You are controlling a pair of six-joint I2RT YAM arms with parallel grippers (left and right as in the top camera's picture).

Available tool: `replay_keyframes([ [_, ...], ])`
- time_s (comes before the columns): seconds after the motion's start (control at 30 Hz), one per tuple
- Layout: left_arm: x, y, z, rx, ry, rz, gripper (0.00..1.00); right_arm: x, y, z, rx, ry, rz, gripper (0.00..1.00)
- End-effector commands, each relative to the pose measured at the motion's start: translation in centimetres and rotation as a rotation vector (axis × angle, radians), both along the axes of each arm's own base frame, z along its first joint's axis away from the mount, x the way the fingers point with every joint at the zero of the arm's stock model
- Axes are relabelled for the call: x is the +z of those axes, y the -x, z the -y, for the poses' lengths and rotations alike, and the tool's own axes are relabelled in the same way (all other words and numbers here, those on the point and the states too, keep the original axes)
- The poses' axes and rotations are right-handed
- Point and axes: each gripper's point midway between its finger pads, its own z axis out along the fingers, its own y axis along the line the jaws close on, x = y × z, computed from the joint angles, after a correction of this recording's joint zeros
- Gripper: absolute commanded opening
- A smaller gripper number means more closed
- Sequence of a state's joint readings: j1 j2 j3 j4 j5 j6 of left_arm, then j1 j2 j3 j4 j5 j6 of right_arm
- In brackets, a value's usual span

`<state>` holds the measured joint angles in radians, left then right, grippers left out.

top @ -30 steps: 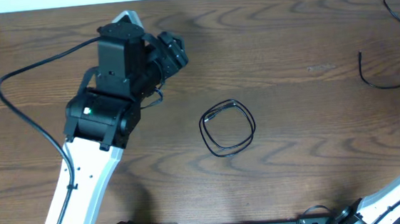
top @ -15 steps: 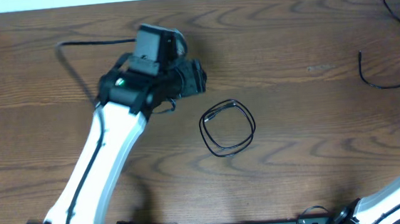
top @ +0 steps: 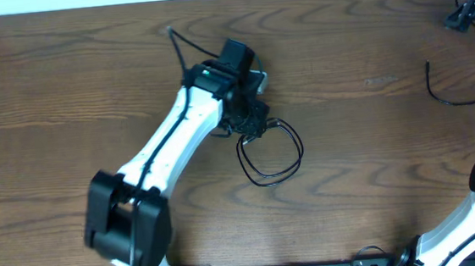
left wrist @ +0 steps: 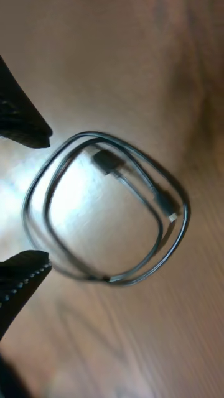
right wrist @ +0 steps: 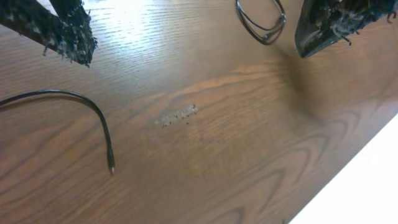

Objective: Untangle cables

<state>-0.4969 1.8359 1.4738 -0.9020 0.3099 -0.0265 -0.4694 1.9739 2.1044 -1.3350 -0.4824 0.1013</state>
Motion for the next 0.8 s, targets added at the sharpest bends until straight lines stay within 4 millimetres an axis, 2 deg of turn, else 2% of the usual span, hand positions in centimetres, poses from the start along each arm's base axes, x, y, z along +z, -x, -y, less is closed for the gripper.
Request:
replay_keyframes([
  [0.0, -2.1, -0.5, 0.3, -0.125, -0.055, 0.034, 0.61, 0.2, -0.2, -0.7, 0.027, 0.028, 0.002, 0.99],
  [0.3, -6.4, -1.8, 2.6, -0.305, -0.063, 0.084, 0.64, 0.0, 0.1, -1.6, 0.060, 0.028, -0.012, 0.99],
  [0.5, -9.4, -1.8, 2.5, -0.335, -0.083, 0.049, 0.64, -0.1, 0.2, -1.8, 0.082, 0.032, -0.017, 0.99],
  [0.7, -11.2, -1.4, 2.3, -0.378, -0.102, 0.020, 0.63, -0.1, 0.4, -1.9, 0.082, 0.028, -0.025, 0.99],
  [0.77, -11.8, -1.7, 1.9, -0.376, -0.130, 0.027, 0.57, -0.2, 0.5, -2.0, 0.086, 0.028, -0.028, 0.99],
])
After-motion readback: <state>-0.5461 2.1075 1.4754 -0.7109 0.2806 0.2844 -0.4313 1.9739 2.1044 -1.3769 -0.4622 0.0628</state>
